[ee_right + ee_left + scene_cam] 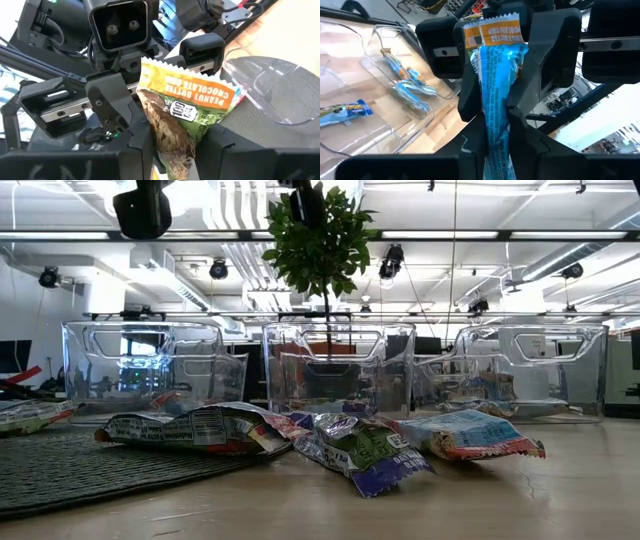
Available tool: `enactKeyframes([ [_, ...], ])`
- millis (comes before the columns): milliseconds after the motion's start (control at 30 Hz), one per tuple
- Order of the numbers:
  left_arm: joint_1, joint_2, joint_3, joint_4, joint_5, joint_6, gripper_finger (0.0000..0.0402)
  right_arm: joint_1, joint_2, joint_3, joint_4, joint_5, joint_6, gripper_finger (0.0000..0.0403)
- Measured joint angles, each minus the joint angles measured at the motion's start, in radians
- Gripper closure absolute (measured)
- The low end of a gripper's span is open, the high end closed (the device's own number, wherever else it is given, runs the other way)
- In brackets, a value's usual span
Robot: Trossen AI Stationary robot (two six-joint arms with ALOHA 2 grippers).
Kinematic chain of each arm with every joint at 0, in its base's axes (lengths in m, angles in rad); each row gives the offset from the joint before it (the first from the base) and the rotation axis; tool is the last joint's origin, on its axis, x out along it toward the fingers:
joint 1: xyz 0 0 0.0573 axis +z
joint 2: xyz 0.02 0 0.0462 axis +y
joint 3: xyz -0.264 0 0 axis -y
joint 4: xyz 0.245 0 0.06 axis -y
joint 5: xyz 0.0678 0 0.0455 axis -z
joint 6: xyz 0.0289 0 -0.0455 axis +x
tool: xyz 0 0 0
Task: Pick and place Granola Bars by type
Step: Put the yellow granola bar into the right transparent bin
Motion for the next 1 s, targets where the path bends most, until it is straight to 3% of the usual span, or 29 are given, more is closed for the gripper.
enactKeyframes([
  [333,-0.001,-0.001,0.0,-0.01,-0.055,0.027,0.0256,-0.007,0.0,0.0,-0.038,0.009,-0.005,0.0308],
  [500,-0.008,-0.002,0.0,-0.048,0.03,0.037,0.0233,-0.018,-0.01,0.0,-0.116,0.062,-0.026,0.0308],
  [633,-0.041,-0.003,0.001,-0.18,0.085,-0.038,0.0232,-0.037,-0.038,-0.001,-0.286,0.167,-0.05,0.0308],
  [800,-0.091,-0.002,0.001,-0.339,0.082,-0.168,0.0232,-0.043,-0.118,-0.002,-0.618,0.393,-0.033,0.0308],
  [1000,-0.13,-0.002,0.001,-0.432,0.081,-0.252,0.0232,-0.093,-0.24,-0.034,-1.036,0.543,0.061,0.0308],
])
